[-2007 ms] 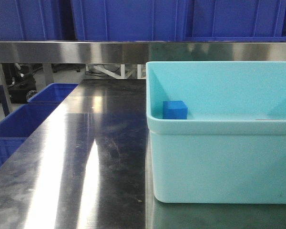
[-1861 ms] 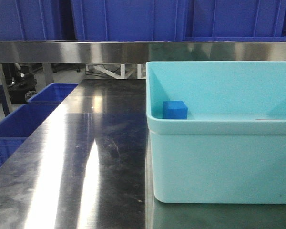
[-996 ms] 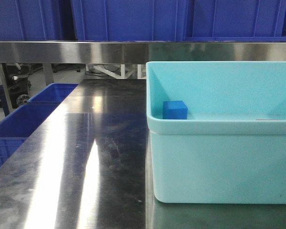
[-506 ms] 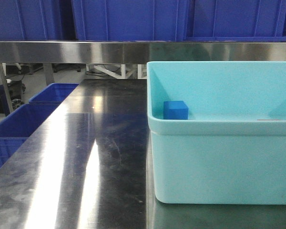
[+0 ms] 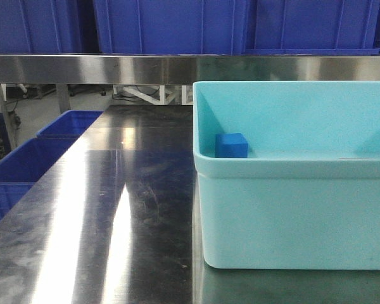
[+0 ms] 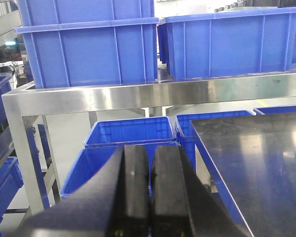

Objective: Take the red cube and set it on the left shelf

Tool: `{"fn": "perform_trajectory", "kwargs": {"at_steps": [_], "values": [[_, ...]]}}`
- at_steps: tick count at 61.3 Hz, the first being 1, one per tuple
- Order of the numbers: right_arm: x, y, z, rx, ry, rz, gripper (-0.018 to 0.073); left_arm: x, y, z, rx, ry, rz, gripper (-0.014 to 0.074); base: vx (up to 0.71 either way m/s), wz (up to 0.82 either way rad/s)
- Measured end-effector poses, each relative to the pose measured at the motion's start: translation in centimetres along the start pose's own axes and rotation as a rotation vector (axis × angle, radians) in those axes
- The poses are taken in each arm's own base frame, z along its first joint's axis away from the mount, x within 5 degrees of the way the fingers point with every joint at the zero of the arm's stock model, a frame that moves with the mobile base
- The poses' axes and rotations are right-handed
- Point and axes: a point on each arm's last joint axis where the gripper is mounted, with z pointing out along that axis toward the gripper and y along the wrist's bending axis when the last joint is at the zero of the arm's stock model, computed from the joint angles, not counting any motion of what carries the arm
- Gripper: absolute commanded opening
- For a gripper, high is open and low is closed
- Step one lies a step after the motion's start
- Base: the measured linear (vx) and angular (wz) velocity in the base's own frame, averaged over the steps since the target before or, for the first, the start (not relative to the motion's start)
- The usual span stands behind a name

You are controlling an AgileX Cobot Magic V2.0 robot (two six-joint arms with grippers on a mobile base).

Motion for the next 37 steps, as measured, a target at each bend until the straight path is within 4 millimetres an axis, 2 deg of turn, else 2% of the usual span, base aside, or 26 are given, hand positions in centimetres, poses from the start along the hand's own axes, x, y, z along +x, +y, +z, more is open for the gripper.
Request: {"fn": "perform_trajectory", "kwargs": {"at_steps": [10,17,27,37], "values": [[-3.1,0.5,3.4,-0.01,0.21,0.076,0.0069,0.0,0.0,0.0,0.0,0.0,0.0,0.0106,0.0,0.0],[-4.1,1.1,5.6,-0.029,0.341,0.099,0.0069,0.0,0.0,0.0,0.0,0.0,0.0,0.0106,0.0,0.0],[-3.8,2.7,7.9,-0.084,0.448,0.079,0.007,0.0,0.0,0.0,0.0,0.0,0.0,0.0106,0.0,0.0],[-2.1,5.0,9.5,-0.157,0.542,0.035,0.0081,0.0,0.0,0.0,0.0,0.0,0.0,0.0106,0.0,0.0]]}}
